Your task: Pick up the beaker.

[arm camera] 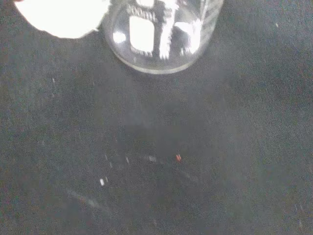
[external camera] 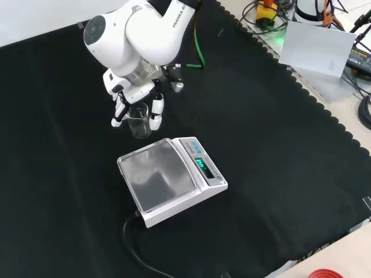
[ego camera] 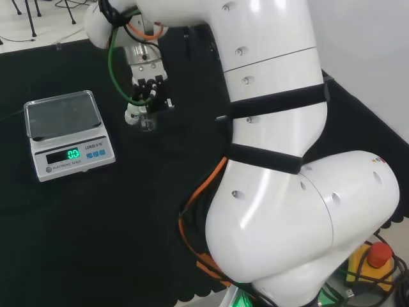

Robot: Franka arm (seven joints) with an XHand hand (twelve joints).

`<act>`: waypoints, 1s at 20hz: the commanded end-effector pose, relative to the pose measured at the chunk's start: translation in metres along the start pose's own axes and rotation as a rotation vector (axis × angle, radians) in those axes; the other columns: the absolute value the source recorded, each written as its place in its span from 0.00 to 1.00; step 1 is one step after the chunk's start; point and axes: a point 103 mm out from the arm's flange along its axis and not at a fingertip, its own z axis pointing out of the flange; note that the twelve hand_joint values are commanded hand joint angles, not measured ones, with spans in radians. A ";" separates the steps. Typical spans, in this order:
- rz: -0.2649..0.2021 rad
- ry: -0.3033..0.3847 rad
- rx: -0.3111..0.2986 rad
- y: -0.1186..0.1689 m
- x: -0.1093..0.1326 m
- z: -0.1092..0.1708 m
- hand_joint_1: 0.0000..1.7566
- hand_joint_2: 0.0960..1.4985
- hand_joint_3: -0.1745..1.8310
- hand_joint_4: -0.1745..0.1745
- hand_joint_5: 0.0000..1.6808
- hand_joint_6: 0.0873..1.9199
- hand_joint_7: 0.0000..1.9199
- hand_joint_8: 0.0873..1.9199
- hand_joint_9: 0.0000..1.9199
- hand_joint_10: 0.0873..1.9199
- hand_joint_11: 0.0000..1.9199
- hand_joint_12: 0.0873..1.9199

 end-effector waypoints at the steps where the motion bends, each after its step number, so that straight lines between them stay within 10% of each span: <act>1: 0.050 0.068 -0.085 -0.001 0.008 0.002 0.54 0.45 0.13 0.67 0.43 0.18 0.45 0.39 0.51 0.30 0.39 0.63; 7: 0.065 0.087 -0.143 -0.001 0.009 -0.004 0.63 0.36 0.31 0.65 0.61 0.36 0.59 0.44 0.68 0.22 0.60 0.49; 10: 0.067 0.083 -0.152 -0.001 0.009 -0.005 0.64 0.44 0.31 0.92 0.77 0.23 0.61 0.45 0.72 0.21 0.64 0.46; 20: 0.057 0.082 -0.182 -0.014 0.004 -0.028 0.66 0.45 0.30 0.77 0.84 0.12 0.63 0.45 0.76 0.18 0.68 0.42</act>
